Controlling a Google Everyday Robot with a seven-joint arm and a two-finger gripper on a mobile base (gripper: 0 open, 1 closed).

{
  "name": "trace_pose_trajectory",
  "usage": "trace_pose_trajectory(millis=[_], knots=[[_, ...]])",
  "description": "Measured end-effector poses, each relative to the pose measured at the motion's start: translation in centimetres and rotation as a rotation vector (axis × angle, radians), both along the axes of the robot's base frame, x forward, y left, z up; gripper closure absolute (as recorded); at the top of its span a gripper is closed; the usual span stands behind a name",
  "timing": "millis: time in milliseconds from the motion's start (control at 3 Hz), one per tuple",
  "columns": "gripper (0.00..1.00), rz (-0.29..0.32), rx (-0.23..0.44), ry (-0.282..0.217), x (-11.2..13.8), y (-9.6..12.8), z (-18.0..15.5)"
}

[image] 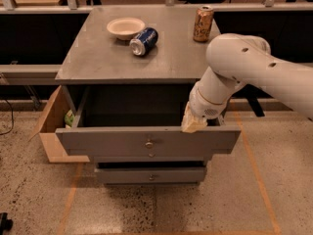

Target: Open top drawer

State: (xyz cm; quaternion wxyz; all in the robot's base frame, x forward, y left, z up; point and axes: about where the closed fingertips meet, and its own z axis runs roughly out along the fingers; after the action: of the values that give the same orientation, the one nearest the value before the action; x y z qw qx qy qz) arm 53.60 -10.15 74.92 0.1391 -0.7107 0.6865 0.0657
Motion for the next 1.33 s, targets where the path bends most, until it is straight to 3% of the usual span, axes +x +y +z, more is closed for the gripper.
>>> trace_pose_trajectory(millis=[667, 1333], knots=[[1.0, -0.032, -0.035, -0.091, 0.8, -0.8, 0.7], [1.0, -0.055, -0.062, -0.189, 6.3, -1.1, -0.6]])
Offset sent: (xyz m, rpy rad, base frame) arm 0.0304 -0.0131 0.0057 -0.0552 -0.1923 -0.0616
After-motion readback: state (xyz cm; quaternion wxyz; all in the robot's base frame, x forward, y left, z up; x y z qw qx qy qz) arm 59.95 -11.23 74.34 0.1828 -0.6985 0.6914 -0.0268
